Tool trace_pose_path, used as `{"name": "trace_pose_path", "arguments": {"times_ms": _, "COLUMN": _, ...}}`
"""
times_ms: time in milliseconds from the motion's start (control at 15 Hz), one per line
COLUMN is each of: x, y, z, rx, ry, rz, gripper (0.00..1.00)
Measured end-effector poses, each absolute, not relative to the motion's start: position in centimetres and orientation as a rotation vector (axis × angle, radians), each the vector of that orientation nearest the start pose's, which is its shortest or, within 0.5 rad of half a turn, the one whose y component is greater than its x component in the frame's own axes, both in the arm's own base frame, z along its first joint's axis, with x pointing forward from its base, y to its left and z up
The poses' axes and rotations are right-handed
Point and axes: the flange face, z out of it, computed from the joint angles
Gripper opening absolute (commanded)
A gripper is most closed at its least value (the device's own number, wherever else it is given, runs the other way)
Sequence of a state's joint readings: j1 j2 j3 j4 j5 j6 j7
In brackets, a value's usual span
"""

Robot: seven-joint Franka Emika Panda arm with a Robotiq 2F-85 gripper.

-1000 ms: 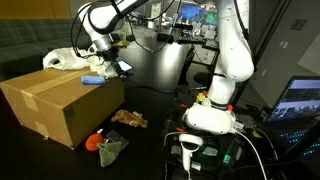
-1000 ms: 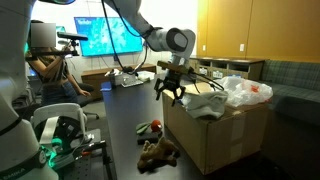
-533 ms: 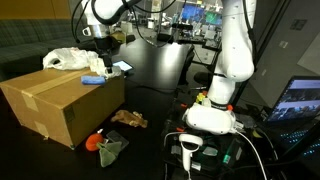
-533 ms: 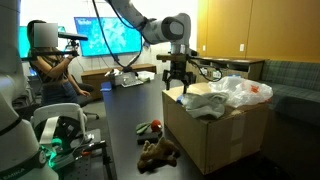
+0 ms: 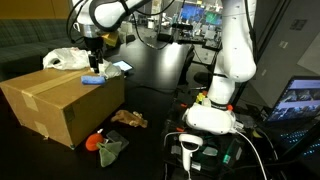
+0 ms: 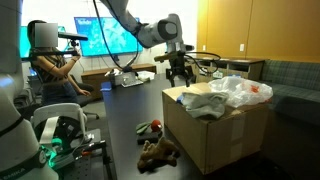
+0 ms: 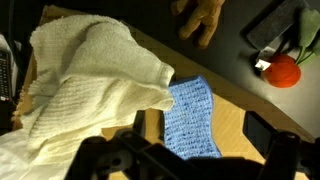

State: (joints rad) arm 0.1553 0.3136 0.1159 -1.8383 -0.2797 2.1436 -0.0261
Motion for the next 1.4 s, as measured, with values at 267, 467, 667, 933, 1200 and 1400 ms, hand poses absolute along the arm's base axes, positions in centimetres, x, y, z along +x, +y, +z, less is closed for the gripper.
{"name": "trace_pose_path", "arguments": {"times_ms": 267, "x": 60.3, "y": 18.9, "z": 35.5, "rx": -3.313, "ry": -0.904, "rz": -0.068, "gripper": 1.00}}
{"name": "trace_pose_path", "arguments": {"times_ms": 467, "x": 60.2, "y": 20.8, "z": 35.2, "rx": -3.314, "ry": -0.982, "rz": -0.084, "gripper": 1.00}}
{"name": "trace_pose_path", "arguments": {"times_ms": 667, "x": 60.6, "y": 21.4, "z": 35.2, "rx": -3.297, "ry": -1.025, "rz": -0.095, "gripper": 1.00}}
{"name": "trace_pose_path", "arguments": {"times_ms": 933, "x": 61.6, "y": 21.0, "z": 35.4, "rx": -3.256, "ry": -1.128, "rz": -0.096, "gripper": 1.00}}
{"name": "trace_pose_path", "arguments": {"times_ms": 1200, "x": 62.6, "y": 20.1, "z": 35.0, "rx": -3.183, "ry": -1.241, "rz": -0.067, "gripper": 1.00}}
{"name": "trace_pose_path", "arguments": {"times_ms": 1400, "x": 63.5, "y": 19.5, "z": 34.1, "rx": -3.129, "ry": -1.278, "rz": -0.037, "gripper": 1.00}}
